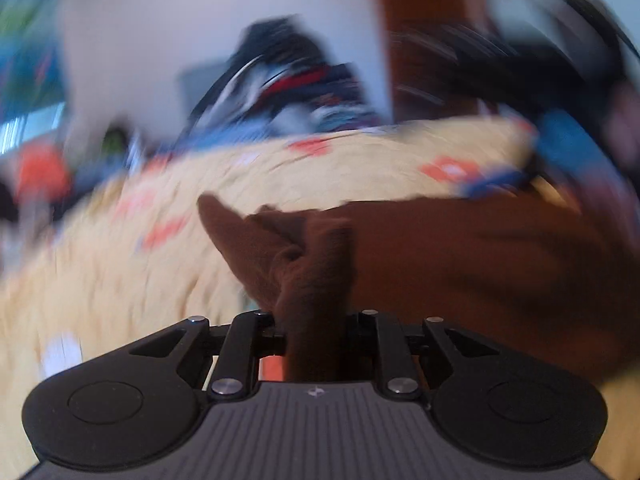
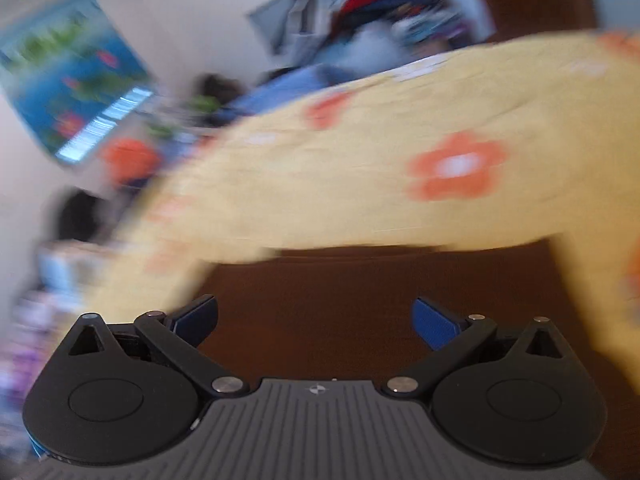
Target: Fold small clothes
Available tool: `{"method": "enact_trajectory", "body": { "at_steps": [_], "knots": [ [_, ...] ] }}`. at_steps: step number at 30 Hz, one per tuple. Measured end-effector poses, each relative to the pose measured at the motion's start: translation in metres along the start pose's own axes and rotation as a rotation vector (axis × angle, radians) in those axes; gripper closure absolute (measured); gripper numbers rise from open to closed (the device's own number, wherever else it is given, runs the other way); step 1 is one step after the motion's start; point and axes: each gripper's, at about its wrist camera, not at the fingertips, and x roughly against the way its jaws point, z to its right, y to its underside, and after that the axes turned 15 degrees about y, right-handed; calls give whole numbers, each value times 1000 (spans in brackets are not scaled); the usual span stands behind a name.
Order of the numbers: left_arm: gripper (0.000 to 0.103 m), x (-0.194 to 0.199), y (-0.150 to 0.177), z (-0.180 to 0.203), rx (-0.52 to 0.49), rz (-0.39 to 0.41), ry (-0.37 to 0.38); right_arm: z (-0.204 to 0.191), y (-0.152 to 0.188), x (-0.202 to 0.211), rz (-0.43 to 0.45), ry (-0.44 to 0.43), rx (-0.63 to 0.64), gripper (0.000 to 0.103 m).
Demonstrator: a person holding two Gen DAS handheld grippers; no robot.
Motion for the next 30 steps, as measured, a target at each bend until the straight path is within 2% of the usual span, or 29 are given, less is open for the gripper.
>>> {"method": "enact_trajectory", "body": {
  "at_steps": [2,3,4,6,9,10,11,12,14,17,22,25,27,28,30],
  "knots": [
    [84,-2,6,25,-148,4,7,-26,-1,-16,-149,-193,-1,0],
    [84,-2,9,32,-189,6,7,-37,1,-28,-232,-252,16,0],
    [84,-1,11,35,-215,9,9,-46,5,-40,-296,-274,36,0],
    [84,-1,14,39,-256,8,4,-56,10,-55,-336,-225,68,0],
    [84,-1,17,38,-292,4,0,-56,13,-72,-368,-214,61,14],
    [84,-2,18,38,-300,2,-3,-56,13,-76,-370,-204,61,26],
    [84,-2,17,38,-306,2,-6,-56,13,-80,-365,-190,69,43],
    [84,-3,16,38,-309,0,-3,-55,12,-83,-360,-171,77,52],
    [84,-5,12,41,-326,1,6,-46,9,-87,-347,-156,72,77],
    [84,-7,-1,59,-365,43,50,-38,2,-69,-294,-171,118,83],
    [84,-8,-27,110,-418,148,200,-5,-29,1,-160,-129,221,84],
    [84,-14,-24,144,-471,151,307,42,-34,40,-111,-37,226,84],
    [85,-26,-13,162,-524,109,355,85,-28,52,-110,34,163,84],
    [85,-32,-6,169,-537,86,368,105,-22,53,-118,70,128,84],
    [85,-32,4,181,-605,104,333,137,-6,46,-149,128,73,84]
  ]
}}
